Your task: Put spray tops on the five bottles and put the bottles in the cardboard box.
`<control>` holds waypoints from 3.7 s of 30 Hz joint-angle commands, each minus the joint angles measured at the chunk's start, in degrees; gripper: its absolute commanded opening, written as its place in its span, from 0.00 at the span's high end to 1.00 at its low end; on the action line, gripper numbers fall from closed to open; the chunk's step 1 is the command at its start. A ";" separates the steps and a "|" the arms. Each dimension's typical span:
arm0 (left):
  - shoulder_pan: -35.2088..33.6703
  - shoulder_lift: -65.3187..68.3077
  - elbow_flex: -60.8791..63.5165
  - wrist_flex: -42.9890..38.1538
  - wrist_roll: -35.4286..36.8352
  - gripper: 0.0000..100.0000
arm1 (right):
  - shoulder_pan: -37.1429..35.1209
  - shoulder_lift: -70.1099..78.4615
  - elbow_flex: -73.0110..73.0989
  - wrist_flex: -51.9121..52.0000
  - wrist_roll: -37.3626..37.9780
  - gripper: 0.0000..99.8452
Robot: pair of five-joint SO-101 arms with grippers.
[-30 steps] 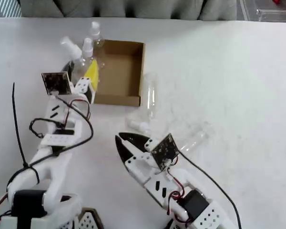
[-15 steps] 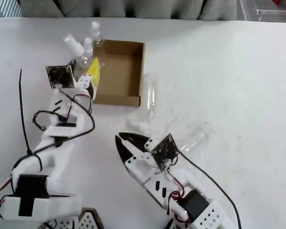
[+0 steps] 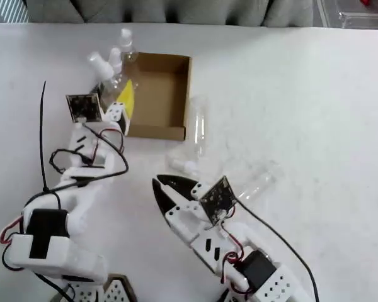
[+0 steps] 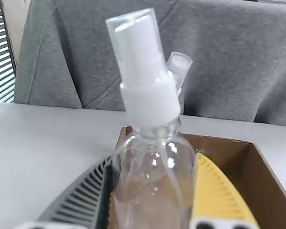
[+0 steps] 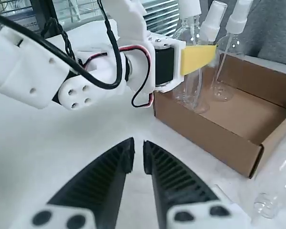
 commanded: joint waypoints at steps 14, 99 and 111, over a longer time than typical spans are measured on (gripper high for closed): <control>-0.48 0.66 -3.08 -1.93 -0.79 0.98 | 0.66 0.40 0.62 0.31 0.79 0.98; -3.38 9.98 -3.43 -6.77 2.73 0.72 | 1.98 0.04 0.62 0.31 1.05 0.98; -3.47 8.92 -2.11 -5.27 2.55 0.66 | 1.98 0.04 0.62 0.31 1.05 0.98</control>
